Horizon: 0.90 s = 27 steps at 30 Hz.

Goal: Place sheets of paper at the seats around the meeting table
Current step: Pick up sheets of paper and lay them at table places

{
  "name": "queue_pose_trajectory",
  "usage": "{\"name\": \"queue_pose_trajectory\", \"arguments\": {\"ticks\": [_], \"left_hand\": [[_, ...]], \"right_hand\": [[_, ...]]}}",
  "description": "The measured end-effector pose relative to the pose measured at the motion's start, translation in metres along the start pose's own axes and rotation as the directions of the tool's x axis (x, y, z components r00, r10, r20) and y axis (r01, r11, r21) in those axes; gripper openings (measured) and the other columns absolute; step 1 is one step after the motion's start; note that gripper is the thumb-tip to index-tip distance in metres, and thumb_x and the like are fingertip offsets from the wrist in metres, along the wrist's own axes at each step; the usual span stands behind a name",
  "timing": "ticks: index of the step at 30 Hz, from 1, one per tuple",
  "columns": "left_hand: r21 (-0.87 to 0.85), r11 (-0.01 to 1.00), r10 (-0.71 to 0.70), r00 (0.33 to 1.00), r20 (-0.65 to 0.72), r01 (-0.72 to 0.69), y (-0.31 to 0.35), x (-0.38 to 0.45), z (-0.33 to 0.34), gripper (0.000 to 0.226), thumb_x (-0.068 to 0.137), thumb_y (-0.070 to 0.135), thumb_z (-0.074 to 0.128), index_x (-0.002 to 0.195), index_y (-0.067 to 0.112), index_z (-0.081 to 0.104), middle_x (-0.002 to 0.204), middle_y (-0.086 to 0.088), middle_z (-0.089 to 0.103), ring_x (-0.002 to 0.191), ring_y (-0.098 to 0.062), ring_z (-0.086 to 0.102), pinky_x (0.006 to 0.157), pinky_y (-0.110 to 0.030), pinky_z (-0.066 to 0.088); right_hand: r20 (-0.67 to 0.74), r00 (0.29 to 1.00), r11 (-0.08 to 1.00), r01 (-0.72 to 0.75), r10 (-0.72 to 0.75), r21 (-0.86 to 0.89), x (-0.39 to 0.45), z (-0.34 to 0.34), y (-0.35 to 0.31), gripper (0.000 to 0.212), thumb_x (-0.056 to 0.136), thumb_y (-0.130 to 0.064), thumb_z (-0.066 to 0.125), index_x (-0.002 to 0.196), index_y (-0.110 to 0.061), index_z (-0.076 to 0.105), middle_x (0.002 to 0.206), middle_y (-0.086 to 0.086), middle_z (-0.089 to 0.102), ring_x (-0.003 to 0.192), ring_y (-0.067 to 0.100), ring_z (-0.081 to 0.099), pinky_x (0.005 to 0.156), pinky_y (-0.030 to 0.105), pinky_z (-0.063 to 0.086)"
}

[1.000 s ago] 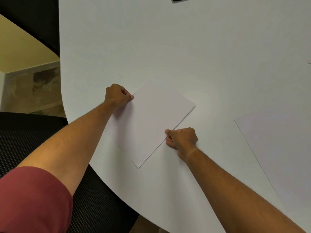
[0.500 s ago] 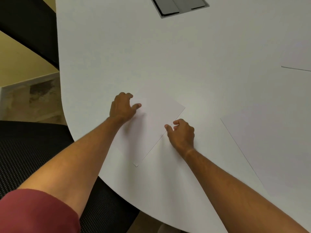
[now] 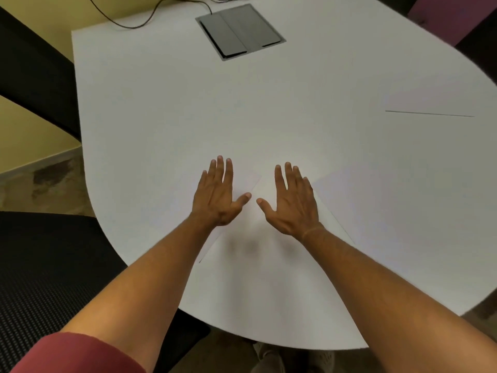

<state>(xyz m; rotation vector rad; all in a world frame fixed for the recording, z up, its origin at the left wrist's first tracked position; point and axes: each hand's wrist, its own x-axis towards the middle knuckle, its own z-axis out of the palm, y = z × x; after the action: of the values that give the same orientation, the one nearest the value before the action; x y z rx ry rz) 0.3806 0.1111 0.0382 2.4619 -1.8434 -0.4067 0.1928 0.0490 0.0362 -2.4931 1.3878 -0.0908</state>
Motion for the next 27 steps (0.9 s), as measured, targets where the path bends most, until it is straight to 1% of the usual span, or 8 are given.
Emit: {"name": "queue_pose_trajectory", "arguments": {"ticks": [3, 6, 10, 15, 23, 27], "left_hand": [[0.045, 0.999, 0.013, 0.999, -0.036, -0.012, 0.022, -0.009, -0.005, 0.099, 0.083, 0.077, 0.012, 0.152, 0.015, -0.022, 0.161, -0.011, -0.024, 0.149, -0.026, -0.023, 0.121, -0.046, -0.010], [0.088, 0.996, 0.020, 0.997, -0.080, -0.013, 0.049, -0.017, -0.010, 0.102, 0.079, 0.080, 0.008, 0.152, 0.016, -0.024, 0.161, -0.011, -0.027, 0.148, -0.028, -0.025, 0.120, -0.048, -0.013], [0.105, 0.994, 0.025, 0.988, -0.149, -0.009, 0.095, -0.030, -0.018, 0.103, 0.079, 0.081, 0.007, 0.152, 0.016, -0.025, 0.160, -0.011, -0.028, 0.148, -0.028, -0.026, 0.119, -0.049, -0.015], [0.100, 0.995, 0.025, 0.972, -0.232, -0.001, 0.165, -0.050, -0.027, 0.101, 0.080, 0.080, 0.009, 0.151, 0.017, -0.025, 0.160, -0.011, -0.028, 0.148, -0.028, -0.026, 0.120, -0.050, -0.013], [0.054, 0.997, -0.046, 0.968, -0.247, 0.061, 0.292, -0.089, -0.009, 0.103, 0.081, 0.081, 0.013, 0.152, 0.017, -0.024, 0.161, -0.012, -0.025, 0.149, -0.028, -0.023, 0.120, -0.050, -0.012], [0.039, 0.995, -0.082, 0.964, -0.252, 0.095, 0.331, -0.100, 0.001, 0.102, 0.085, 0.079, 0.019, 0.152, 0.016, -0.024, 0.161, -0.014, -0.024, 0.149, -0.028, -0.021, 0.121, -0.050, -0.010]], "right_hand": [[-0.031, 0.999, 0.998, 0.007, -0.009, -0.064, -0.010, -0.015, 0.018, 0.093, 0.090, -0.072, 0.026, 0.155, -0.016, -0.010, 0.164, 0.011, -0.012, 0.152, 0.028, -0.012, 0.122, 0.046, -0.005], [-0.062, 0.998, 0.994, 0.019, -0.026, -0.106, -0.024, -0.031, 0.037, 0.097, 0.086, -0.076, 0.020, 0.155, -0.016, -0.013, 0.164, 0.011, -0.015, 0.151, 0.028, -0.014, 0.122, 0.049, -0.006], [-0.106, 0.993, 0.991, 0.033, -0.047, -0.130, -0.046, -0.057, 0.069, 0.099, 0.083, -0.079, 0.014, 0.155, -0.016, -0.014, 0.163, 0.010, -0.017, 0.151, 0.027, -0.016, 0.122, 0.050, -0.007], [-0.168, 0.983, 0.988, 0.054, -0.078, -0.146, -0.075, -0.094, 0.122, 0.099, 0.082, -0.079, 0.012, 0.155, -0.016, -0.012, 0.164, 0.010, -0.015, 0.151, 0.028, -0.015, 0.121, 0.049, -0.008], [-0.207, 0.967, 0.980, 0.117, -0.149, -0.162, -0.133, -0.142, 0.229, 0.100, 0.084, -0.078, 0.020, 0.155, -0.015, -0.012, 0.164, 0.012, -0.012, 0.151, 0.028, -0.012, 0.122, 0.049, -0.007], [-0.204, 0.965, 0.978, 0.132, -0.163, -0.159, -0.143, -0.160, 0.271, 0.100, 0.086, -0.075, 0.028, 0.155, -0.014, -0.012, 0.164, 0.013, -0.011, 0.152, 0.029, -0.010, 0.122, 0.050, -0.004]]}}
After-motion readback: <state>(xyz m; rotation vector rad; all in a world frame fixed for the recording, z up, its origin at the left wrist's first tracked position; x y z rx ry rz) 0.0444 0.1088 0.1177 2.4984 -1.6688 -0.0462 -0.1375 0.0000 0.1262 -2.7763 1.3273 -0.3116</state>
